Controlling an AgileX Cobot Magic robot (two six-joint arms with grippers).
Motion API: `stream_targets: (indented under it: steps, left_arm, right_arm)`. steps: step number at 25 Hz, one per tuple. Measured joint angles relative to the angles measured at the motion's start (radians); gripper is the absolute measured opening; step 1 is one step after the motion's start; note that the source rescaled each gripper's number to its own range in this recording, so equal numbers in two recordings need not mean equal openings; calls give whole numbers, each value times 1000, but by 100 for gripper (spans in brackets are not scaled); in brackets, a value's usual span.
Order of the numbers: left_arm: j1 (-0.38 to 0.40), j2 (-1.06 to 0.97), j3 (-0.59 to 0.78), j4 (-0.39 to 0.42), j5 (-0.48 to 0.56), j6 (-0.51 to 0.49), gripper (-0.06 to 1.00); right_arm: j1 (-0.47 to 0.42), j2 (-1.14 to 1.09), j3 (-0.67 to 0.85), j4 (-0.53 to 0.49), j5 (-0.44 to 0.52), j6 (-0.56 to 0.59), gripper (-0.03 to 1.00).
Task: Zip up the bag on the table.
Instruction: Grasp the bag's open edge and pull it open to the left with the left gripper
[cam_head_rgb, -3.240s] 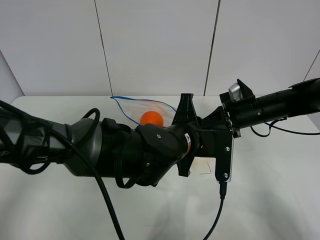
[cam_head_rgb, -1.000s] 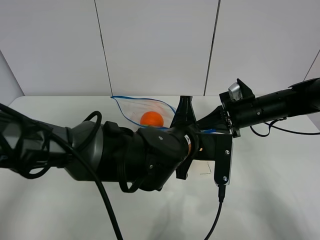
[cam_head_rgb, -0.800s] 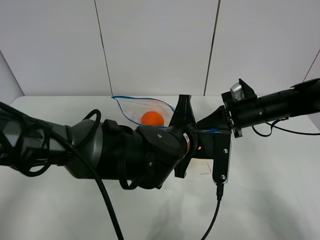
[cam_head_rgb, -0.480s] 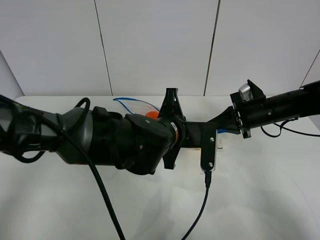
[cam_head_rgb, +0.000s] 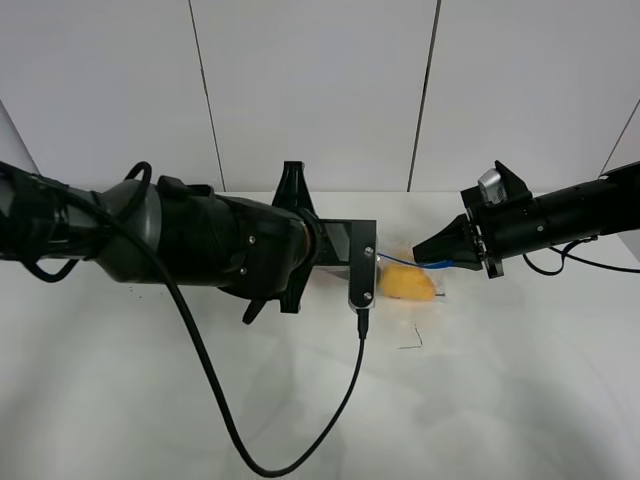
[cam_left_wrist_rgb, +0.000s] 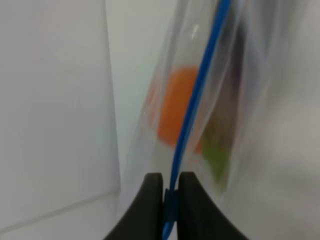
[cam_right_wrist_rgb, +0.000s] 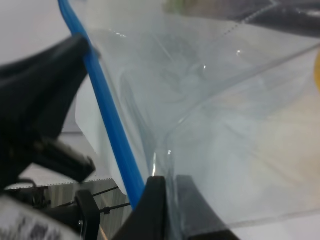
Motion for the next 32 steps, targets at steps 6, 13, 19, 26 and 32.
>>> stream_targets:
  steps: [6,13,19,26,32]
  left_arm:
    - [71,0,0,-7,7,19,0]
    - [153,0,0,-11,8,40,0]
    - [213,-1,1,-13,24,45,0]
    - [245,-1,1,-17,2,45,0]
    - [249,-2,1,-20,-8,45,0]
  right_arm:
    - [0,0,0,0,-4,0,0]
    - [0,0,0,1,-4,0,0]
    - [0,0,0,-3,-4,0,0]
    - [0,0,-2,5,-5,0,0]
    - [0,0,-2,8,-8,0,0]
